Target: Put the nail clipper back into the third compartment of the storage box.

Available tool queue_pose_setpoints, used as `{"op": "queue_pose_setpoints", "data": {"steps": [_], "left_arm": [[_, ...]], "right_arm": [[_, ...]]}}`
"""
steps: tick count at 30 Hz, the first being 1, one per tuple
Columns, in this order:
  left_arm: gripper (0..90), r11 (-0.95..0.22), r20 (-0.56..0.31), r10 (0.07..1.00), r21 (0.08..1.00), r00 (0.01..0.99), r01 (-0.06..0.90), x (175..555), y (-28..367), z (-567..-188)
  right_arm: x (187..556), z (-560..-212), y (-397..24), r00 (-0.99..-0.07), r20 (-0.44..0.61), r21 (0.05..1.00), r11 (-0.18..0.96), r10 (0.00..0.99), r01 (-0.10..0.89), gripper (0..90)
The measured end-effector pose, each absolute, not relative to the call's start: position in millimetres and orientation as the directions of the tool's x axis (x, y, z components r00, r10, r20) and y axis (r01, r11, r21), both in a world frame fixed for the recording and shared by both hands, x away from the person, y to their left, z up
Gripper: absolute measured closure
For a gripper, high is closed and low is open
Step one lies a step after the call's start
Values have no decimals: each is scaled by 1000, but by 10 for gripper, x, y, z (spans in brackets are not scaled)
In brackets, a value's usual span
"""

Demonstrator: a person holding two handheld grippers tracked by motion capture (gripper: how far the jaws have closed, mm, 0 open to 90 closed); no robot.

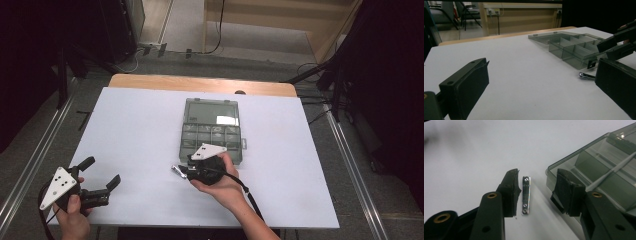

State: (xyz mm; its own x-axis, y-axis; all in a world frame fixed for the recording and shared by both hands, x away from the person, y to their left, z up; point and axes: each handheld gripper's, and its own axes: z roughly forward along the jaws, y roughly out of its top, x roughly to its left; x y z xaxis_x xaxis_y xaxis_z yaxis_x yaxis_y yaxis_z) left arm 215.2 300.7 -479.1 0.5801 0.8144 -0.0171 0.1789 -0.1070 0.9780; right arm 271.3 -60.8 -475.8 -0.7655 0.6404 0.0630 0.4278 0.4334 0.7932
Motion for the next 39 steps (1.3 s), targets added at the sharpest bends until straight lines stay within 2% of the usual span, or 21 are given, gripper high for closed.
{"op": "queue_pose_setpoints", "data": {"steps": [18,24,39], "left_arm": [[0,-105,-19,814,978,581,179,2150,3007,-4791],[0,-104,-19,813,979,582,177,2148,3009,-4789],[0,-103,-22,810,978,586,181,2154,3007,-4794]], "right_arm": [[2843,-4950,-297,-785,48,731,514,618,449,630],[2899,-5003,-235,-779,64,719,513,624,469,665],[2959,-5115,-159,-761,69,707,507,646,494,688]]}}
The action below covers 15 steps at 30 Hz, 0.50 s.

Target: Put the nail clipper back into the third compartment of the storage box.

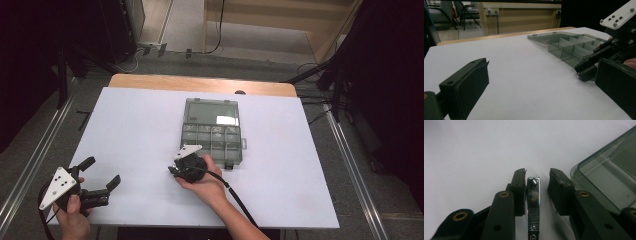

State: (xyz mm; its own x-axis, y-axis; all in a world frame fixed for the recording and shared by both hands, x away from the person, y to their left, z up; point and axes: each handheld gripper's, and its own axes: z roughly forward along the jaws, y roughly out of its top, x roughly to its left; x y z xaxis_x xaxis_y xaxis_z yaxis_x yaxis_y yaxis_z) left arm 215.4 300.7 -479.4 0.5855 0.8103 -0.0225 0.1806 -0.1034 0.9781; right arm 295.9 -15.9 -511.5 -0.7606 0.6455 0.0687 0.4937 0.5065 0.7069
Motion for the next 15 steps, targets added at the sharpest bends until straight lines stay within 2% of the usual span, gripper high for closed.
{"op": "queue_pose_setpoints", "data": {"steps": [6,11,15], "left_arm": [[0,-102,-25,810,978,586,183,2157,3003,-4798],[0,-101,-27,809,977,587,185,2158,3004,-4800],[0,-101,-28,809,977,587,186,2158,3002,-4800]], "right_arm": [[2958,-5119,-156,-759,57,708,510,648,489,712],[2920,-5132,-140,-765,22,709,530,643,465,787],[2917,-5141,-143,-762,35,714,517,647,472,808]]}}
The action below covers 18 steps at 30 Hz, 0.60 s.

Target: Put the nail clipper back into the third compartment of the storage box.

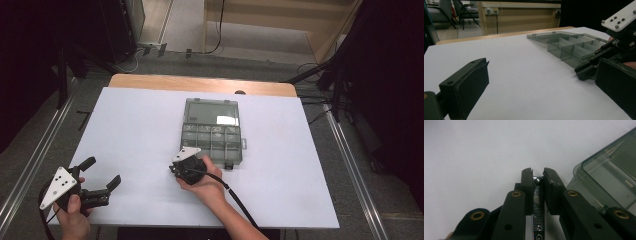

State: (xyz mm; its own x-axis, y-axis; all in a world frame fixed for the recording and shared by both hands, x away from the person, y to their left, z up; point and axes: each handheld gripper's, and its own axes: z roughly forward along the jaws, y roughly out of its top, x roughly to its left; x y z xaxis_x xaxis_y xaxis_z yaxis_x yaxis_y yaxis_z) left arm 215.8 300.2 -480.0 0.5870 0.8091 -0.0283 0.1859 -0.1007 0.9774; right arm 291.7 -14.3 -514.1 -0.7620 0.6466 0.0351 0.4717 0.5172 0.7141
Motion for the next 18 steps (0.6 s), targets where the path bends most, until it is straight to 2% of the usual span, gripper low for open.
{"op": "queue_pose_setpoints", "data": {"steps": [9,18], "left_arm": [[0,-99,-30,811,977,584,188,2161,3008,-4804],[0,-99,-30,811,977,584,188,2161,3008,-4805]], "right_arm": [[2896,-5141,-135,-758,20,722,515,652,462,814],[2873,-5093,-162,-767,57,736,492,639,464,815]]}}
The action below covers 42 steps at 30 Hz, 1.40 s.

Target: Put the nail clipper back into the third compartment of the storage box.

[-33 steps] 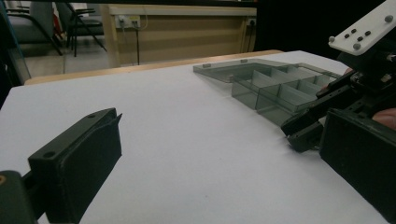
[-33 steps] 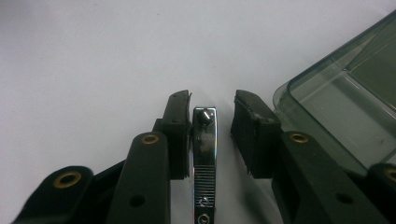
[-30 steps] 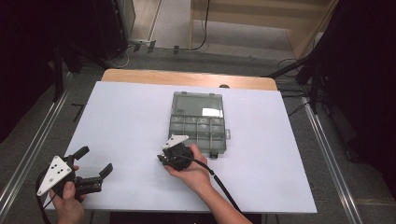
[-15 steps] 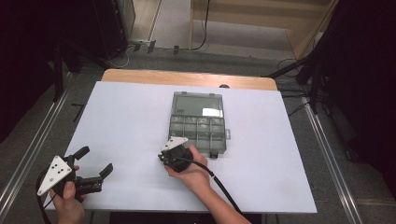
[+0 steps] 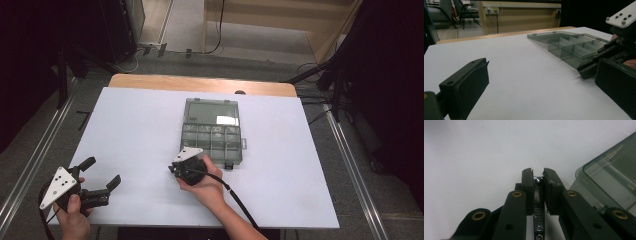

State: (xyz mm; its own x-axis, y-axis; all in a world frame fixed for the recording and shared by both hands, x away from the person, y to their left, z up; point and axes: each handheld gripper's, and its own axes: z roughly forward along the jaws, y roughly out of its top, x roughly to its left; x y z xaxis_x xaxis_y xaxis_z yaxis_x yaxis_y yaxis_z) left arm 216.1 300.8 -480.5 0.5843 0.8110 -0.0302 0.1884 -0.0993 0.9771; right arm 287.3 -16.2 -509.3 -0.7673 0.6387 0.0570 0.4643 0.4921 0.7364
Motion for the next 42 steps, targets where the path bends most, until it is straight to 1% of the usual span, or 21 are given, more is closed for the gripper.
{"op": "queue_pose_setpoints", "data": {"steps": [24,42], "left_arm": [[0,-99,-30,810,977,586,187,2158,3006,-4801],[0,-95,-33,809,978,587,186,2159,3009,-4801]], "right_arm": [[2885,-4834,-355,-757,62,776,445,651,447,815],[2988,-4650,-553,-723,63,795,403,688,453,815]]}}
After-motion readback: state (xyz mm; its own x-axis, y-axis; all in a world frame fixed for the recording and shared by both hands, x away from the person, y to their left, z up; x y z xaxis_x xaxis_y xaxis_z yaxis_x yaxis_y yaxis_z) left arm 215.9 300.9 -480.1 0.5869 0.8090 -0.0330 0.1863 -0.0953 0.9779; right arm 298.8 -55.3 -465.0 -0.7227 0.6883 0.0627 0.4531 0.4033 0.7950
